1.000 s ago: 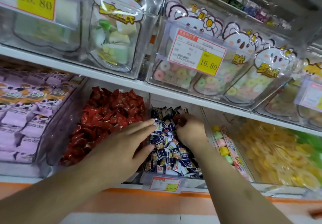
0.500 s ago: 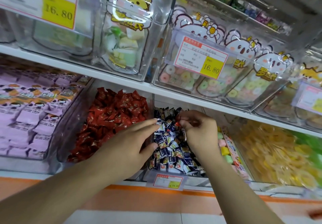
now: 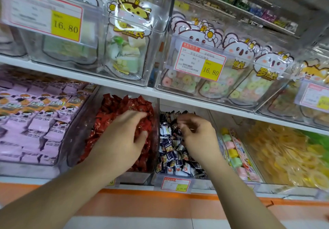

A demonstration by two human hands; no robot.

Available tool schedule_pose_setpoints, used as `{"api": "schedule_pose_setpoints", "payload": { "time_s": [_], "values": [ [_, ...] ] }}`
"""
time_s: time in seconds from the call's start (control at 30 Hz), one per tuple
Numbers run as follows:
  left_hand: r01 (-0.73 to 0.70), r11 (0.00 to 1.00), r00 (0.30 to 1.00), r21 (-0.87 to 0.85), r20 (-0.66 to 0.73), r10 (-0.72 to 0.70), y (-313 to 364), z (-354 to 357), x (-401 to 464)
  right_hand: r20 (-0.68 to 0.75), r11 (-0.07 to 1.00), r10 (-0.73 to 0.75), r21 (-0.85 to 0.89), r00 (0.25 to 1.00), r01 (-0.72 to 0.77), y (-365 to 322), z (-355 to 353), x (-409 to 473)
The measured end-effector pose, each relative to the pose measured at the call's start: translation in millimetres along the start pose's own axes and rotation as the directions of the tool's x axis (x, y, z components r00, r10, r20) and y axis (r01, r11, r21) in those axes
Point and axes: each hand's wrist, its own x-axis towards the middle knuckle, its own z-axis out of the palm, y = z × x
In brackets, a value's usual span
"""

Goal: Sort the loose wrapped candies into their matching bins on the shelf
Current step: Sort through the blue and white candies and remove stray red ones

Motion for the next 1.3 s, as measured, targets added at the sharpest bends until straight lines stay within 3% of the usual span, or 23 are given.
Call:
{"api": "schedule_pose_setpoints", "payload": {
  "time_s": [0.13,0.23,0.43,0.67,0.83,0.93,1.03,1.13,1.23,1.3],
  "values": [
    [-0.175,0.985,0.960,0.009,0.222,0.169,9.4,13.4,-7.3,0.093,0.971,-0.007,-0.239,0.996,0.029,17.4,3.8,13.3],
    [-0.212,0.976,0.945,0.038,0.264,0.195,5.6,28.4,-7.9,0.142,0.921,-0.013,-0.385,0.990,0.068,24.8,10.2,22.9],
    [-0.234,0.972,0.935,0.016,0.279,0.220,-2.5,39.1,-2.5,0.224,0.893,0.113,-0.450,0.968,0.000,35.0,15.5,35.0],
    [-0.229,0.973,0.937,0.002,0.272,0.220,-2.1,38.8,-4.9,0.187,0.910,0.152,-0.409,0.970,-0.064,30.7,18.7,39.0],
    [-0.196,0.980,0.942,-0.016,0.276,0.193,0.5,35.8,-5.4,0.066,0.950,0.112,-0.301,0.991,-0.088,29.6,11.6,34.5],
    [-0.173,0.984,0.947,-0.046,0.265,0.179,2.0,33.7,-3.8,-0.036,0.988,0.144,-0.054,0.989,-0.146,25.0,2.3,24.5],
    [-0.147,0.987,0.949,-0.066,0.270,0.160,3.3,32.5,-4.1,-0.134,0.993,0.113,0.039,0.984,-0.109,13.4,-9.3,9.5],
    [-0.110,0.990,0.973,-0.085,0.193,0.125,8.3,29.7,-5.2,-0.084,0.973,0.135,0.202,0.987,-0.115,-2.0,-13.4,-10.4],
    [-0.041,0.981,0.996,-0.187,0.068,0.055,15.9,21.1,-3.2,0.067,0.945,0.104,0.303,0.992,-0.119,-24.5,-9.6,-31.6],
    [0.002,0.964,0.998,-0.267,0.061,0.015,18.2,16.3,-2.4,0.157,0.911,0.086,0.387,0.984,-0.142,-37.5,-7.6,-39.0]
  ]
}}
